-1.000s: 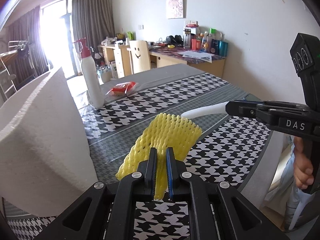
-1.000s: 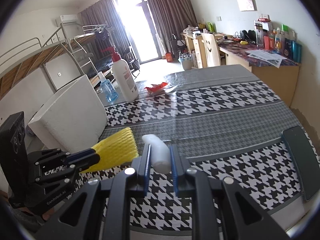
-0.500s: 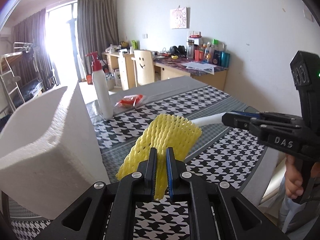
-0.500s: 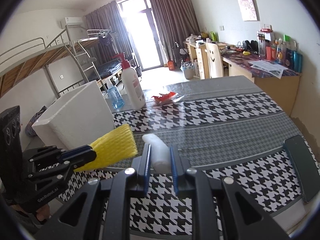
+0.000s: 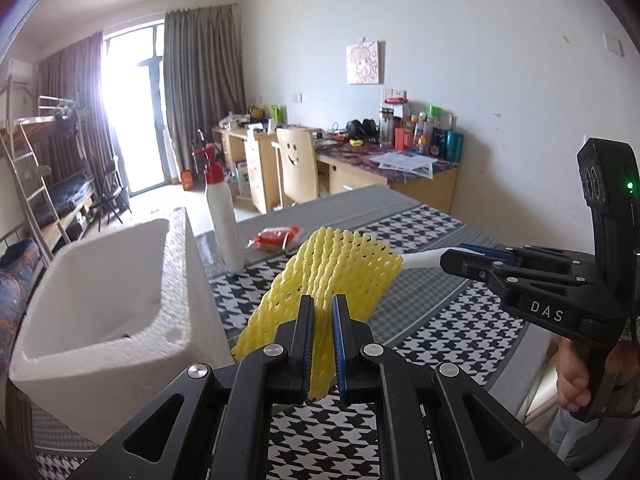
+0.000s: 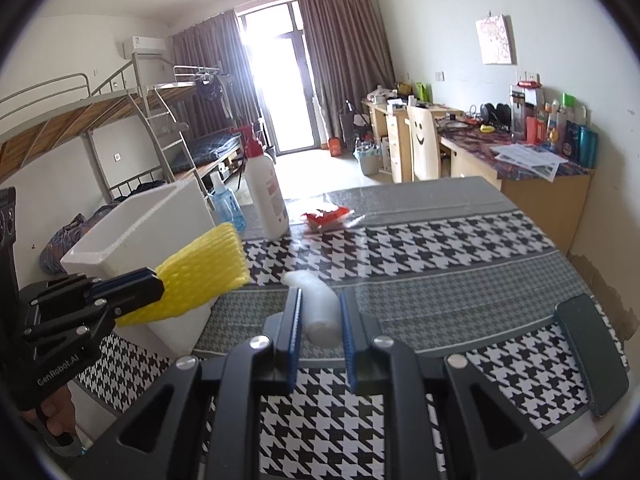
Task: Organize soft objects
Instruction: 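Carry the foam net with the left tool toward the foam box while the right tool carries the foam roll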
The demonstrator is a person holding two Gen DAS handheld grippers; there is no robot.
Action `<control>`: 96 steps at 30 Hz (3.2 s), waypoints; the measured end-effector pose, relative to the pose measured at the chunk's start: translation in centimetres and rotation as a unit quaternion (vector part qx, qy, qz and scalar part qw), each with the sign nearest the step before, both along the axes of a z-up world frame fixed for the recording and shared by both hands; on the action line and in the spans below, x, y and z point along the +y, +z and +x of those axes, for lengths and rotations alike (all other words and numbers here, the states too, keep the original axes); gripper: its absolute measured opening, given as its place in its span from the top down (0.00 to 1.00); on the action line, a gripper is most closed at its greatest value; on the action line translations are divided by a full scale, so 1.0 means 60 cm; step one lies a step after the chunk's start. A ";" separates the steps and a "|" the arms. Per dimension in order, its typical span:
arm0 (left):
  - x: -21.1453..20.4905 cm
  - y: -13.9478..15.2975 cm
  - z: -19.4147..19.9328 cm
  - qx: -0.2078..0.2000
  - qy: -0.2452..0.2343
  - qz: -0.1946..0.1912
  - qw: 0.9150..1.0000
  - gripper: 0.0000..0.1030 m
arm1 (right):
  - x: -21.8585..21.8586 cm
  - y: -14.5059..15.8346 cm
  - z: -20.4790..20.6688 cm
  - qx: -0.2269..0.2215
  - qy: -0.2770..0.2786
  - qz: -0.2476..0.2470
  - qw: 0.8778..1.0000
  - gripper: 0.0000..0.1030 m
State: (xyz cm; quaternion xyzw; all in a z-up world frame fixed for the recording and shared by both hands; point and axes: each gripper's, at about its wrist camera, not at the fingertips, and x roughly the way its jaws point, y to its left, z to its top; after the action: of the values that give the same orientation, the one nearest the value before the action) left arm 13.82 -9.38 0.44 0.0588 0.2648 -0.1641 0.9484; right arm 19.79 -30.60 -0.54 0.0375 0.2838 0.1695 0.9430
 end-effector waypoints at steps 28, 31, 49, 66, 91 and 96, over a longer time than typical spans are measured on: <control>0.041 0.069 -0.013 -0.070 0.034 -0.017 0.997 0.91 | 0.040 0.065 -0.015 -0.060 -0.001 0.003 0.998 0.78; 0.050 0.073 -0.012 -0.073 0.042 -0.019 0.996 0.91 | 0.044 0.069 -0.016 -0.063 0.001 0.007 0.998 0.78; 0.106 0.090 -0.003 -0.095 0.087 -0.028 0.991 0.91 | 0.082 0.105 -0.018 -0.095 0.022 0.018 0.995 0.78; 0.157 0.089 -0.007 -0.100 0.137 -0.026 0.985 0.90 | 0.130 0.114 0.002 -0.094 0.063 0.018 0.993 0.79; 0.230 0.077 -0.032 -0.109 0.228 -0.030 0.967 0.90 | 0.224 0.104 0.022 -0.072 0.132 0.013 0.989 0.78; 0.241 0.068 -0.034 -0.106 0.233 -0.034 0.966 0.90 | 0.243 0.105 0.024 -0.070 0.141 0.009 0.988 0.78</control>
State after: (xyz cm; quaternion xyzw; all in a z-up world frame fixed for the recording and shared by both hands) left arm 11.77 5.06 4.54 -0.0194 0.1634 0.0597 0.9846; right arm 21.21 -16.02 5.75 -0.0066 0.2181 0.3053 0.9269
